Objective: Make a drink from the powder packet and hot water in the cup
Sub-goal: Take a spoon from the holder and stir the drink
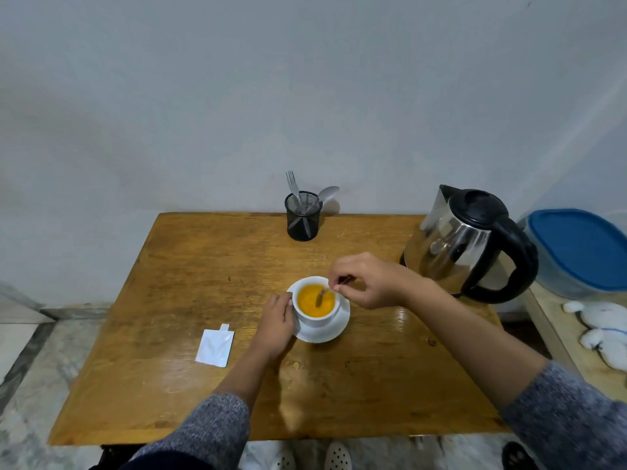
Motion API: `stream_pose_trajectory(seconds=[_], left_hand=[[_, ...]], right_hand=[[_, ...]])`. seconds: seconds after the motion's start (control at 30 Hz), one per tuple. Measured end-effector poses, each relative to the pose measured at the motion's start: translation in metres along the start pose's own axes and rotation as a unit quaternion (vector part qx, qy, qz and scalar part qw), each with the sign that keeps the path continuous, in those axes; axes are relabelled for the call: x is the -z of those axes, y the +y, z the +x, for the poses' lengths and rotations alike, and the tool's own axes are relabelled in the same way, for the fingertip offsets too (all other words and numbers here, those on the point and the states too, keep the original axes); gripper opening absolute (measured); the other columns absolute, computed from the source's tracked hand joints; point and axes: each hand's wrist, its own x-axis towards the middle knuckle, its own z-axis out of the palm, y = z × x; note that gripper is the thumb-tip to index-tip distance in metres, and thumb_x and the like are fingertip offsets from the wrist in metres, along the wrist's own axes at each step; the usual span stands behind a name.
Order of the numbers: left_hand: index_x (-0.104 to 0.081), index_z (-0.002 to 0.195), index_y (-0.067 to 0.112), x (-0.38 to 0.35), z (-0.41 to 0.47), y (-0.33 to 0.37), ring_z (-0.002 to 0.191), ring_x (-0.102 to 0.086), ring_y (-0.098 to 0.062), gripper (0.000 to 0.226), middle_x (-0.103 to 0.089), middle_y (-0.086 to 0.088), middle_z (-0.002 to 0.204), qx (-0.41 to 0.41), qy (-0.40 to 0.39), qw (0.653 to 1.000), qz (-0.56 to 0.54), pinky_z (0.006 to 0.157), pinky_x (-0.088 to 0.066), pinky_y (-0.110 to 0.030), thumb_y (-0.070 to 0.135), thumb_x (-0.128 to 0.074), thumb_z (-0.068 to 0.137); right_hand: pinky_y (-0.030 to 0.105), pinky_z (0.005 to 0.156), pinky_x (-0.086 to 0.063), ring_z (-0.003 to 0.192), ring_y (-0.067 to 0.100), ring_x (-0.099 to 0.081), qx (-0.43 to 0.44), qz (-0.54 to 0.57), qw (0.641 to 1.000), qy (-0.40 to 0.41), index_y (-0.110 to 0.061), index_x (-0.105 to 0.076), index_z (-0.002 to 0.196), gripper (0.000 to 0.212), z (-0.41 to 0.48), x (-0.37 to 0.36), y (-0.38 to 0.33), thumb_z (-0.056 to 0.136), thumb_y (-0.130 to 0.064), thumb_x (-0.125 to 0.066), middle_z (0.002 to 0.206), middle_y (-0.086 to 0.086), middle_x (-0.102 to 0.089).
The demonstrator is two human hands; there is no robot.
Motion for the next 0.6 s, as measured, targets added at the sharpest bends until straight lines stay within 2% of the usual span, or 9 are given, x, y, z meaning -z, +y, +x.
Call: stream_pose_trajectory(seconds=[0.07, 0.13, 0.2, 0.23, 0.3, 0.4, 0.47, 0.53, 0.6], left_hand=[[-0.050, 0.124, 0.018, 0.002, 0.000, 0.001, 0.113, -0.046, -0.018, 0.031, -0.051, -0.009, 0.124, 0.009, -0.005, 1.000, -0.002, 0.100, -0.038, -0.032, 0.024, -0.034, 0.098], [-0.050, 0.125, 0.018, 0.004, 0.000, 0.002, 0.116, -0.047, -0.019, 0.032, -0.051, -0.009, 0.126, 0.014, -0.015, 1.000, -0.005, 0.101, -0.038, -0.033, 0.025, -0.034, 0.098], [-0.049, 0.125, 0.018, 0.007, 0.001, 0.002, 0.117, -0.046, -0.019, 0.033, -0.051, -0.009, 0.127, 0.014, -0.027, 1.000, -0.002, 0.100, -0.036, -0.030, 0.025, -0.033, 0.098], [-0.048, 0.126, 0.018, 0.008, 0.001, 0.002, 0.118, -0.046, -0.019, 0.033, -0.050, -0.008, 0.128, 0.018, -0.032, 0.999, 0.002, 0.099, -0.035, -0.029, 0.026, -0.033, 0.098], [-0.047, 0.127, 0.020, 0.009, 0.000, 0.003, 0.119, -0.046, -0.018, 0.033, -0.049, -0.007, 0.130, 0.023, -0.034, 0.999, 0.005, 0.097, -0.035, -0.027, 0.026, -0.033, 0.098], [-0.046, 0.127, 0.023, 0.007, -0.001, 0.001, 0.118, -0.046, -0.015, 0.032, -0.049, -0.005, 0.131, 0.022, -0.035, 0.999, -0.007, 0.096, -0.036, -0.027, 0.028, -0.034, 0.098], [-0.046, 0.126, 0.025, 0.006, -0.001, 0.000, 0.116, -0.046, -0.013, 0.031, -0.049, -0.004, 0.131, 0.016, -0.028, 0.999, -0.009, 0.096, -0.037, -0.026, 0.029, -0.035, 0.097], [-0.047, 0.125, 0.026, 0.005, -0.001, -0.001, 0.112, -0.045, -0.010, 0.030, -0.051, -0.003, 0.129, 0.006, -0.018, 1.000, -0.009, 0.094, -0.038, -0.026, 0.028, -0.036, 0.097], [-0.048, 0.124, 0.025, 0.004, 0.000, -0.001, 0.109, -0.044, -0.010, 0.029, -0.051, -0.003, 0.127, 0.000, -0.014, 1.000, -0.015, 0.093, -0.037, -0.026, 0.026, -0.036, 0.097]], right_hand=[[0.031, 0.079, -0.054, 0.088, 0.009, -0.059, -0.038, 0.027, 0.999, 0.027, -0.013, -0.067, 0.096, 0.015, 0.002, -0.002, -0.001, 0.091, -0.018, -0.054, 0.096, -0.003, -0.065], [0.021, 0.073, -0.050, 0.079, -0.002, -0.055, -0.089, 0.068, 0.990, 0.090, -0.013, -0.069, 0.094, 0.013, 0.002, -0.005, 0.001, 0.091, -0.017, -0.056, 0.086, -0.010, -0.062], [0.015, 0.065, -0.050, 0.069, -0.005, -0.058, -0.146, 0.160, 0.960, 0.178, -0.012, -0.069, 0.092, 0.011, -0.001, -0.008, 0.007, 0.091, -0.012, -0.057, 0.078, -0.011, -0.062], [0.015, 0.063, -0.053, 0.066, -0.004, -0.061, -0.168, 0.228, 0.933, 0.221, -0.010, -0.068, 0.091, 0.011, -0.004, -0.010, 0.011, 0.090, -0.008, -0.057, 0.077, -0.006, -0.065], [0.014, 0.061, -0.055, 0.062, 0.001, -0.065, -0.206, 0.368, 0.853, 0.309, -0.004, -0.066, 0.088, 0.012, -0.012, -0.014, 0.020, 0.091, -0.002, -0.054, 0.077, 0.007, -0.066], [0.014, 0.060, -0.058, 0.060, 0.009, -0.069, -0.274, 0.525, 0.673, 0.444, -0.004, -0.064, 0.082, 0.017, -0.024, -0.024, 0.032, 0.092, 0.000, -0.050, 0.079, 0.011, -0.067], [0.015, 0.063, -0.057, 0.063, 0.011, -0.069, -0.304, 0.585, 0.563, 0.498, -0.003, -0.063, 0.083, 0.017, -0.032, -0.035, 0.038, 0.093, 0.001, -0.049, 0.079, 0.010, -0.066], [0.014, 0.060, -0.058, 0.062, 0.012, -0.069, -0.331, 0.619, 0.486, 0.520, 0.001, -0.062, 0.089, 0.014, -0.041, -0.050, 0.044, 0.093, 0.001, -0.048, 0.082, 0.012, -0.065], [0.012, 0.052, -0.056, 0.056, 0.009, -0.070, -0.353, 0.639, 0.424, 0.536, 0.008, -0.060, 0.103, 0.016, -0.046, -0.069, 0.049, 0.093, 0.000, -0.049, 0.086, 0.016, -0.064]])
